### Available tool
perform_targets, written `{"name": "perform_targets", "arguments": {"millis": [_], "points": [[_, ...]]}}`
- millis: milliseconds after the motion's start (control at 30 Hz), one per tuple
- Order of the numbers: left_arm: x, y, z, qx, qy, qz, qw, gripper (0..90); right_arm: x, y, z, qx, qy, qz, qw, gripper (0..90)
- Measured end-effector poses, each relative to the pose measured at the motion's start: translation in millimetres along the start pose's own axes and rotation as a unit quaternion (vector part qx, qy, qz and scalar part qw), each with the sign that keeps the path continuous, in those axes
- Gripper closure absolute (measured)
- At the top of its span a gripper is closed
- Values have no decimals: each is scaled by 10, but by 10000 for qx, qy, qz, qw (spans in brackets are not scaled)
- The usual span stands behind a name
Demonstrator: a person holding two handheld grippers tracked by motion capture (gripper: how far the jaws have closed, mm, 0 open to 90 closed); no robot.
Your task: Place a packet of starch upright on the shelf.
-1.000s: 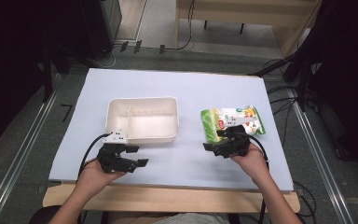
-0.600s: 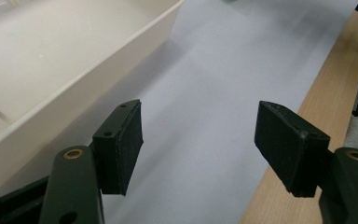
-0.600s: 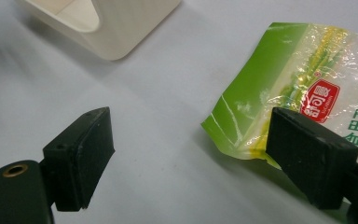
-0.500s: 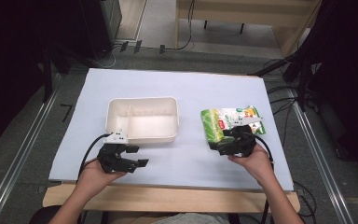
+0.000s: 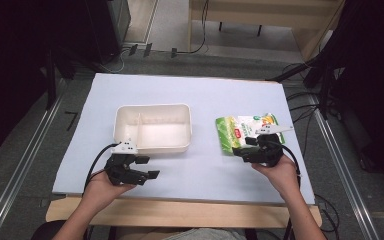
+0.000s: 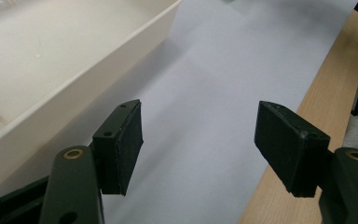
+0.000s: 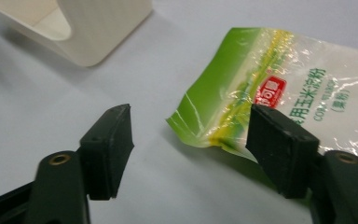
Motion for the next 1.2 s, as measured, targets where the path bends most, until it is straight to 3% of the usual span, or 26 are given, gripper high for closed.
{"name": "perform_targets", "arguments": {"millis": [200,233,300,400,567,700,833,967,1200], "points": [[-7,20,12,-5,11,45,10000,330,-25,-22,91,-129,-84,-56,9999,491],[-10,22,9,-11,42,34,10000,330,-48,0,132,-205,-166,-68,9996,578],[-9,24,5,12,60,37,10000,330,-65,29,177,-297,-185,-23,9994,639],[-7,23,8,3,30,43,10000,329,-111,58,248,-298,-229,-44,9993,757],[-9,20,15,-16,28,39,10000,329,-209,19,288,-199,-396,-301,9986,898],[-7,26,23,-31,18,57,10000,330,-312,-58,324,-161,-445,-680,9966,900],[-8,17,9,-16,39,27,10000,330,-384,-137,440,-375,-494,-890,9941,900],[-4,25,17,-14,4,109,9999,335,-309,-279,563,-431,-536,-1024,9924,900],[-33,63,12,82,45,168,9998,336,-151,-447,556,-469,-499,-1039,9922,900]]}}
Point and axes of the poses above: each handheld gripper's, and its own axes: y roughly backward along the jaws, x roughly out of its top, z roughly to its right, the point moved 5 cm from there along -y, roughly forward along the jaws, and after that the axes turned 2 degrees about -x, right-handed, at the moved point
